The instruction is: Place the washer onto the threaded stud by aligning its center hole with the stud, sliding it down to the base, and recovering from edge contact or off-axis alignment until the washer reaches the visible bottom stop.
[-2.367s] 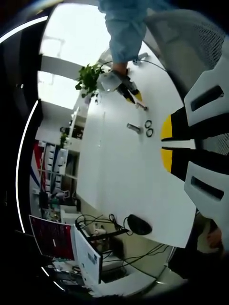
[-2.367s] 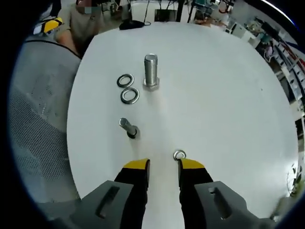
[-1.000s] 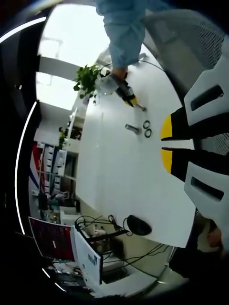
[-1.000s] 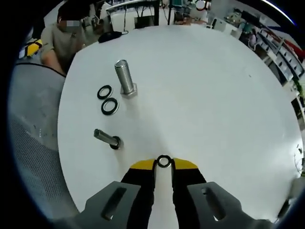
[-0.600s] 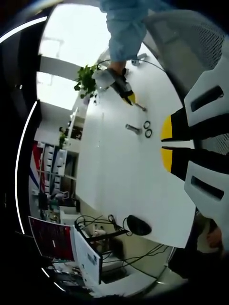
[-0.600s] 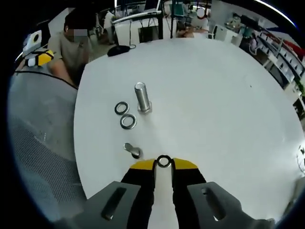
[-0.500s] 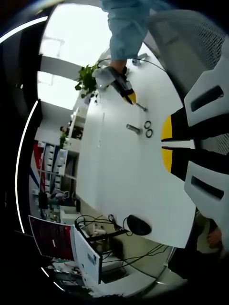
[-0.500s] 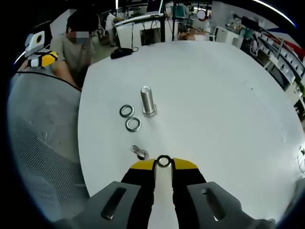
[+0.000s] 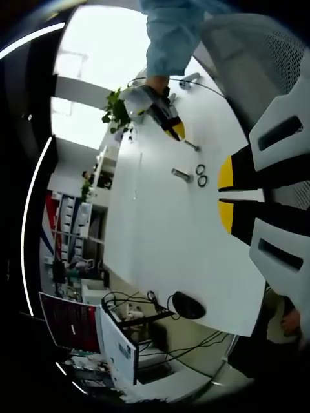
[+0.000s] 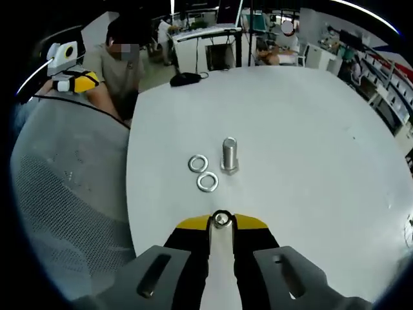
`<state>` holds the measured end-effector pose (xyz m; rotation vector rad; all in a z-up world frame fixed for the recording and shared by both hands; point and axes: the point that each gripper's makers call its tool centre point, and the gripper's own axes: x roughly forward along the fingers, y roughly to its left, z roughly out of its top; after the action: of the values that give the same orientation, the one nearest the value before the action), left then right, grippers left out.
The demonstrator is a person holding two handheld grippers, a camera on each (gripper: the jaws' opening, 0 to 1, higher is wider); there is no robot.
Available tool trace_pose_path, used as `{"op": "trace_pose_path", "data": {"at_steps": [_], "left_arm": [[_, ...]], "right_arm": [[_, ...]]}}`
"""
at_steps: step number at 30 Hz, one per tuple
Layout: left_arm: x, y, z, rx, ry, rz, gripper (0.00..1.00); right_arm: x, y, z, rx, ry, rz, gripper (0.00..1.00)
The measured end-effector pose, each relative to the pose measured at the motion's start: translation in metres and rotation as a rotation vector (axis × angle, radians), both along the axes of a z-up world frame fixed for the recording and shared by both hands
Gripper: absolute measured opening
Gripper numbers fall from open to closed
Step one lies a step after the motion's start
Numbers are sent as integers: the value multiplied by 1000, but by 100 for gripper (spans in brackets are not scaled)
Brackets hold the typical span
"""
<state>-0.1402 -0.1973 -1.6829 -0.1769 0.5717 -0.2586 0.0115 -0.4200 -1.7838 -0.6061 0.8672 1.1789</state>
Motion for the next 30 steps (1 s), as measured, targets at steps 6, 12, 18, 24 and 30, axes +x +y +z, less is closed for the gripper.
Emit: {"op": "trace_pose_path", "data": {"at_steps": [6, 12, 18, 24, 30], "left_arm": [[1, 0, 0, -1, -4, 0, 2], [1, 1, 1, -4, -5, 1, 2], [1, 1, 0, -3, -5, 1, 2], [0, 0, 0, -1, 0, -1, 2], [1, 0, -1, 0, 1, -3, 2]], "right_arm": [[-3, 2, -6, -31, 10, 25, 14], [-3, 3, -11, -68, 5, 51, 14], [-2, 4, -21, -99, 11, 69, 14], [-3, 4, -36, -137, 30, 82, 14], [-3, 4, -51, -166, 49, 98, 14]]}}
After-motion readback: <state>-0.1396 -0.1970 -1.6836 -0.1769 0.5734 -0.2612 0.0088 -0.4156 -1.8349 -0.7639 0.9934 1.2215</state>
